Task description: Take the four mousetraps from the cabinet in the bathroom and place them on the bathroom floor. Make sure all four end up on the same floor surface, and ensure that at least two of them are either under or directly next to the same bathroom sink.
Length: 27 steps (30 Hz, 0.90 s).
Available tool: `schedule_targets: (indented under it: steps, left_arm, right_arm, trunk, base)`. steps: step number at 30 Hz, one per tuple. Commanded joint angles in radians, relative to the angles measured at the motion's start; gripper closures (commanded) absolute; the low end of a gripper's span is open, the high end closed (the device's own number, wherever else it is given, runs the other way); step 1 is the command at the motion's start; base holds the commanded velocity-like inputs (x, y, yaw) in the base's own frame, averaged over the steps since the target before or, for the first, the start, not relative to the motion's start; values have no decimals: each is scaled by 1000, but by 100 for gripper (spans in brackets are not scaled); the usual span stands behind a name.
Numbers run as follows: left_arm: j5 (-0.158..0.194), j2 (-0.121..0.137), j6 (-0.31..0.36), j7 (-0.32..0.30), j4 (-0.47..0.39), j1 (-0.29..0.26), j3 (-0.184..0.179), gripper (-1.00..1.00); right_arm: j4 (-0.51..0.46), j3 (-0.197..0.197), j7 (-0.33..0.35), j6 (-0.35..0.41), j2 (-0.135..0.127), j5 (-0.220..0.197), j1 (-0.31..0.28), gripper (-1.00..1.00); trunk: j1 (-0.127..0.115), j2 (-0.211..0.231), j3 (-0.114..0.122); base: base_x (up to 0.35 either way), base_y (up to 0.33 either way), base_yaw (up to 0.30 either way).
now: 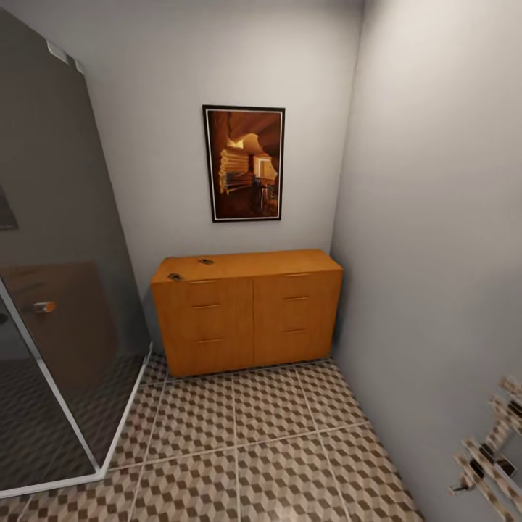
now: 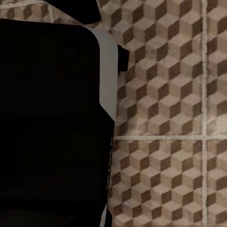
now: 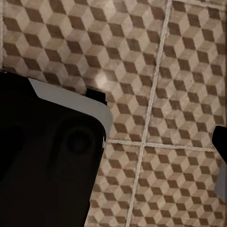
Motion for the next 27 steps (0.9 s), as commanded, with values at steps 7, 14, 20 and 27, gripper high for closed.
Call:
schedule_targets:
  steps: [7, 14, 20, 27]
  left_arm:
    - [11, 0, -4, -4, 2, -1, -8, -100]
    - [11, 0, -5, -4, 2, -1, -8, -100]
    - [11, 0, -6, -4, 2, -1, -8, -100]
    - [11, 0, -6, -4, 2, -1, -8, -100]
  right_arm:
    - [3, -5, -5, -7, 0, 8, -1, -100]
    - [3, -5, -5, -7, 0, 8, -1, -100]
    - [3, -5, -5, -7, 0, 8, -1, -100]
    - [3, -5, -5, -7, 0, 8, -1, -100]
  trunk:
    - [1, -1, -1]
    - [1, -1, -1]
    - [1, -1, -1]
    - [1, -1, -1]
  base:
    - [316, -75, 0]
    - [296, -139, 0]
    - [275, -167, 0]
    - [252, -172, 0]
